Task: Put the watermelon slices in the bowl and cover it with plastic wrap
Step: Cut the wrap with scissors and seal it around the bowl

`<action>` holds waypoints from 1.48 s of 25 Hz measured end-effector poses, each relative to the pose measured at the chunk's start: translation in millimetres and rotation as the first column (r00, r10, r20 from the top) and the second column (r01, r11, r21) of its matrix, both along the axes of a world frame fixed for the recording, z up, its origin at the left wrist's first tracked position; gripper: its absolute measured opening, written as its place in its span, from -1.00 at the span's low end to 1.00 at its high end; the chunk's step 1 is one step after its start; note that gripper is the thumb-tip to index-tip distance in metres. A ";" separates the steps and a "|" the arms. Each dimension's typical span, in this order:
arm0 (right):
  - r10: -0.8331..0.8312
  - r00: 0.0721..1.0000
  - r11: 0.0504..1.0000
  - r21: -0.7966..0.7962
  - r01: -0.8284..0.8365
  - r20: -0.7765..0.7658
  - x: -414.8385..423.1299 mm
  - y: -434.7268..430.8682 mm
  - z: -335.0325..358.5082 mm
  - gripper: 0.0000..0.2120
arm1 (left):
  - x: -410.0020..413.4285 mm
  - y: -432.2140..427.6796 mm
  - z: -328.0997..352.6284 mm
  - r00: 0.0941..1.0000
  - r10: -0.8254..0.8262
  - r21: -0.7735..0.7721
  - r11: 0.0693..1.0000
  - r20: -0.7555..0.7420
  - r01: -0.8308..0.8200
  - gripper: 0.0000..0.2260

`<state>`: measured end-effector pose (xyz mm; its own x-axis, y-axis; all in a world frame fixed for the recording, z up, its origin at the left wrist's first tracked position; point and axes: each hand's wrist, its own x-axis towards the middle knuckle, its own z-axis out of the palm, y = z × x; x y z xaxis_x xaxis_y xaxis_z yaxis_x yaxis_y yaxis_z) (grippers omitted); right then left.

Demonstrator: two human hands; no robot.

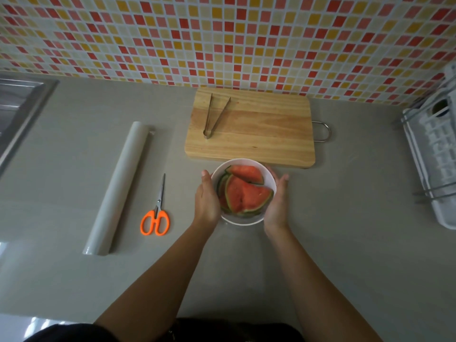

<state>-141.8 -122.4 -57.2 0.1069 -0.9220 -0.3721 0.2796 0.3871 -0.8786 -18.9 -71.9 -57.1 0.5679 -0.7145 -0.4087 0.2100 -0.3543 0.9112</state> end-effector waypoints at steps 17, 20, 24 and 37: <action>0.112 0.994 0.993 0.030 -0.111 -0.010 -12.7 -2.6 3.4 -0.53 | -25.9 25.4 6.5 0.911 0.010 -0.232 0.966 -0.412 -0.116 -0.52; 0.053 0.998 0.997 0.052 -0.052 -0.020 -10.3 6.6 -5.0 -0.56 | -23.0 12.9 6.4 0.887 0.035 -0.282 0.942 -0.460 -0.183 -0.59; 0.055 0.993 0.997 0.050 -0.050 -0.102 -9.0 7.6 -1.9 -0.53 | -10.7 5.7 3.5 0.828 0.164 -0.279 0.891 -0.536 -0.357 -0.59; 0.247 0.960 0.968 -0.007 -0.250 -0.129 -13.8 26.6 13.4 -0.48 | 13.0 3.9 21.2 0.996 -0.079 0.120 0.990 0.044 0.073 -0.42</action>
